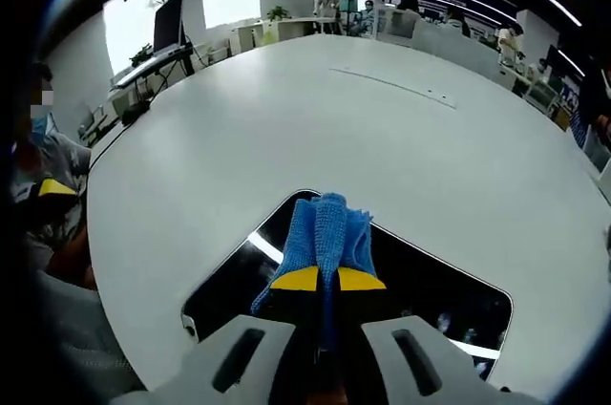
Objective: Wipe the mirror surface with the cleaning cloth until all visible marks leave the cleaned area.
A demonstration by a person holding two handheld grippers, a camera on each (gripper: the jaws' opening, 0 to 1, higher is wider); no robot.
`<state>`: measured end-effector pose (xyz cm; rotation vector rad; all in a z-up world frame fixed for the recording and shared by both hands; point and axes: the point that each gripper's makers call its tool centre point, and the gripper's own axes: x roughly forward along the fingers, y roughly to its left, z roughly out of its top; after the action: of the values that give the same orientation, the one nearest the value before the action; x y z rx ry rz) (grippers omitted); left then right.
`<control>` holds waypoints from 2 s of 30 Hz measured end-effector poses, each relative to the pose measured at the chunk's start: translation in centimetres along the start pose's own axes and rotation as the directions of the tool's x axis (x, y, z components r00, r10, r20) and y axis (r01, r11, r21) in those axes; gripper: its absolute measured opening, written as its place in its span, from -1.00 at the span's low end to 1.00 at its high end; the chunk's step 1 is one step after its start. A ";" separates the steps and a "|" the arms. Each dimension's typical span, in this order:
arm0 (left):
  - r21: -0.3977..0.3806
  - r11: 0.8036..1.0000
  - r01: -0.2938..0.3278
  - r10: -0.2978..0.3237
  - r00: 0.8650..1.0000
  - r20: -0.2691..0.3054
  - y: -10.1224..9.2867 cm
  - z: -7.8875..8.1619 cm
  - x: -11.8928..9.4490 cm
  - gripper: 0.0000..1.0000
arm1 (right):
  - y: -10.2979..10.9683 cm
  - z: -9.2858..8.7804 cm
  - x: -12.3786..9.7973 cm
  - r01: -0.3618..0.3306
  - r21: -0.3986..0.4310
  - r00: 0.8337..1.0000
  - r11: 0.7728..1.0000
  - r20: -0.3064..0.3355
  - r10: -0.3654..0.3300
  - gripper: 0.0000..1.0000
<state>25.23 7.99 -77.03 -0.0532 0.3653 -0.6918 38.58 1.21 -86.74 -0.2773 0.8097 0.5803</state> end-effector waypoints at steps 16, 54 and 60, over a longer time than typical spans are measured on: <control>0.011 1.000 -0.009 0.009 1.000 -0.007 0.1 -0.1 0.0 0.83 | 1.3 -1.4 -1.2 -0.039 0.018 0.999 0.999 -0.014 0.039 -1.00; 0.040 0.999 0.000 0.002 0.999 -0.036 -0.2 -0.4 -0.1 0.83 | 4.3 -4.8 -4.2 -0.090 -0.010 0.996 0.996 -0.019 0.090 -1.00; 0.048 0.999 0.003 -0.002 0.999 -0.035 -0.2 -0.3 -0.2 0.84 | 4.6 -5.1 -4.5 -0.087 -0.013 0.996 0.996 -0.020 0.087 -1.00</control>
<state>24.85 7.94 -77.24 0.0036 0.3818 -0.7045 30.43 0.99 -86.84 -0.2613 0.8402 0.6659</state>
